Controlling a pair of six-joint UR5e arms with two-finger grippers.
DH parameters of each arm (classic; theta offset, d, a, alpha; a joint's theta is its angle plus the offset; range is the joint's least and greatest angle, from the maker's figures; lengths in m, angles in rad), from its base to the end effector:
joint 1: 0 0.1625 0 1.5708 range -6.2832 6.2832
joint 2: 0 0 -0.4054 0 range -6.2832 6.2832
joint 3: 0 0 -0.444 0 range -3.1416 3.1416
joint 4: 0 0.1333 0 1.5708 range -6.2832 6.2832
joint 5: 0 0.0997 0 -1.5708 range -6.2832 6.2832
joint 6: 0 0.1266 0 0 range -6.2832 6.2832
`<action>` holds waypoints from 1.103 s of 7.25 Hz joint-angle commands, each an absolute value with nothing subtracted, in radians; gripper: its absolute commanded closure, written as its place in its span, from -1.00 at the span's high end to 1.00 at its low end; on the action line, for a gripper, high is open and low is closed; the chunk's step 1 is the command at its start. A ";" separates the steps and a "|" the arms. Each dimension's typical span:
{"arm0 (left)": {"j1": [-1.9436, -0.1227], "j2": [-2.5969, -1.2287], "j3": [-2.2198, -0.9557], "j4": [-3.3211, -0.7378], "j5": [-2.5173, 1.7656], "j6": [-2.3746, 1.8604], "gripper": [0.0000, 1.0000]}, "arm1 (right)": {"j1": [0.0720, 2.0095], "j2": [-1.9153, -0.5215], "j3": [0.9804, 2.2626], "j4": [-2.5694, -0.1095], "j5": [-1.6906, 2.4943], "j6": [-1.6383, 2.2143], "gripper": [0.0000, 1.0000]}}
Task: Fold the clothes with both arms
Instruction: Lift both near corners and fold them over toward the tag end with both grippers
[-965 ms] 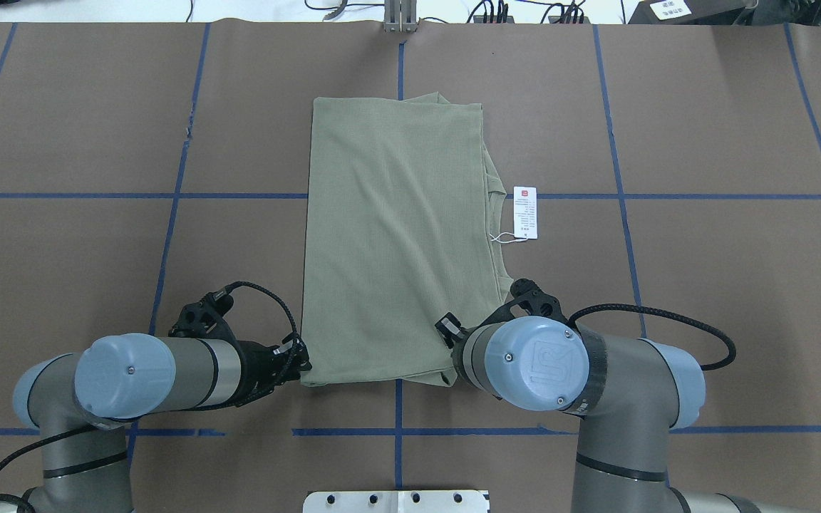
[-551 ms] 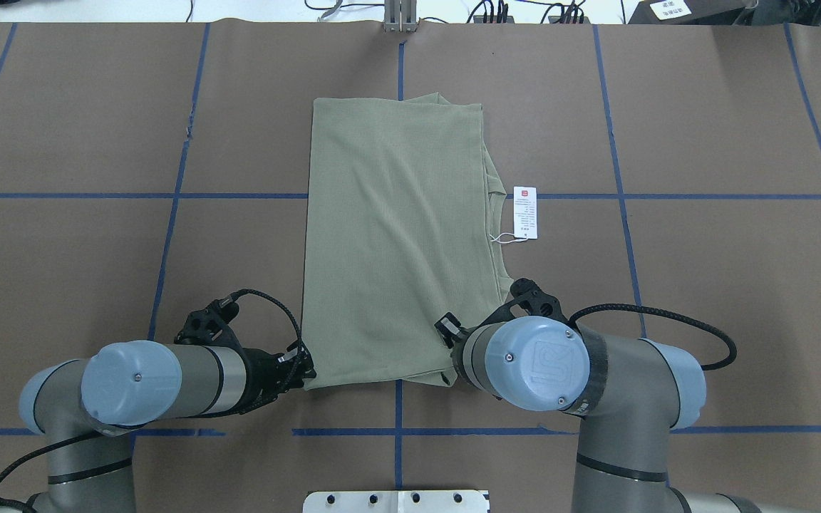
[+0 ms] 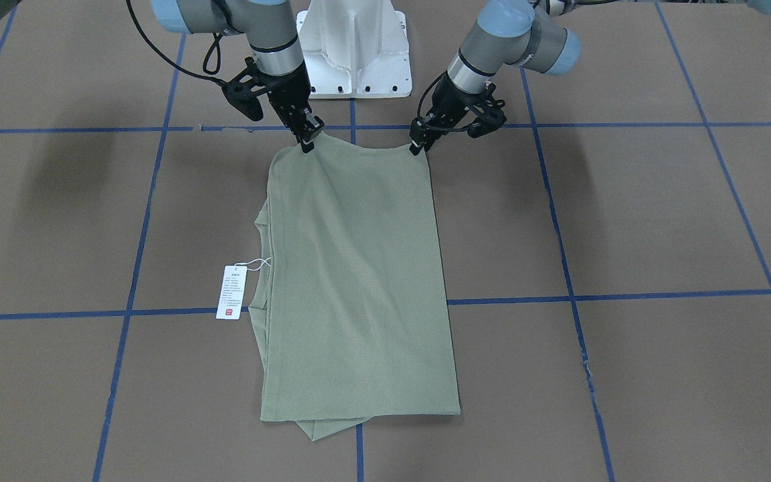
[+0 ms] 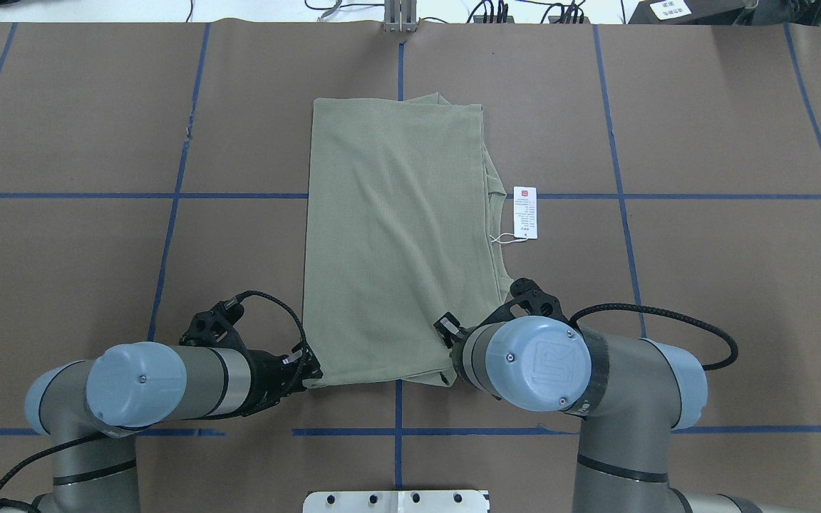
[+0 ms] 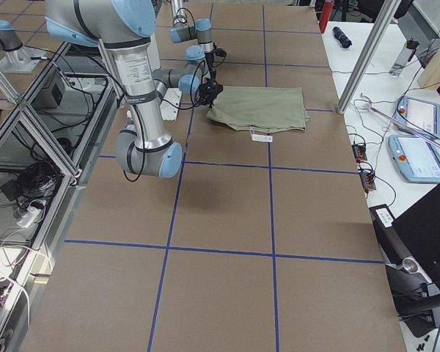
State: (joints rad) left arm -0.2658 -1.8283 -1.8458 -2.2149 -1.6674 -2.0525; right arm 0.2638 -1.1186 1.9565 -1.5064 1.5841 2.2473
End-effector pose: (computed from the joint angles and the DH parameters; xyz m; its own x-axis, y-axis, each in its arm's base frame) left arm 0.5861 -0.2851 0.2855 0.2471 -0.5452 -0.8011 0.3272 0.8251 -0.4606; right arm -0.5790 -0.2927 0.1974 0.3097 0.7321 0.6068 -0.5701 0.6537 -0.4977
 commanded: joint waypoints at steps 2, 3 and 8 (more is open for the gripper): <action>-0.264 -1.829 -1.848 -2.214 -1.667 -2.052 -1.00 | 0.264 -1.117 1.960 -1.532 1.585 2.247 -1.00; -0.267 -1.827 -1.879 -2.214 -1.667 -2.052 -1.00 | 0.262 -1.120 1.977 -1.543 1.585 2.247 -1.00; -0.282 -1.839 -2.201 -1.987 -1.733 -2.095 -1.00 | 0.230 -1.121 2.261 -1.871 1.598 2.316 -1.00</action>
State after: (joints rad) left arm -0.2694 -1.8265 -2.1261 -2.0598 -1.6960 -2.0908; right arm 0.1996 -1.1306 2.1892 -1.7736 1.5878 2.3086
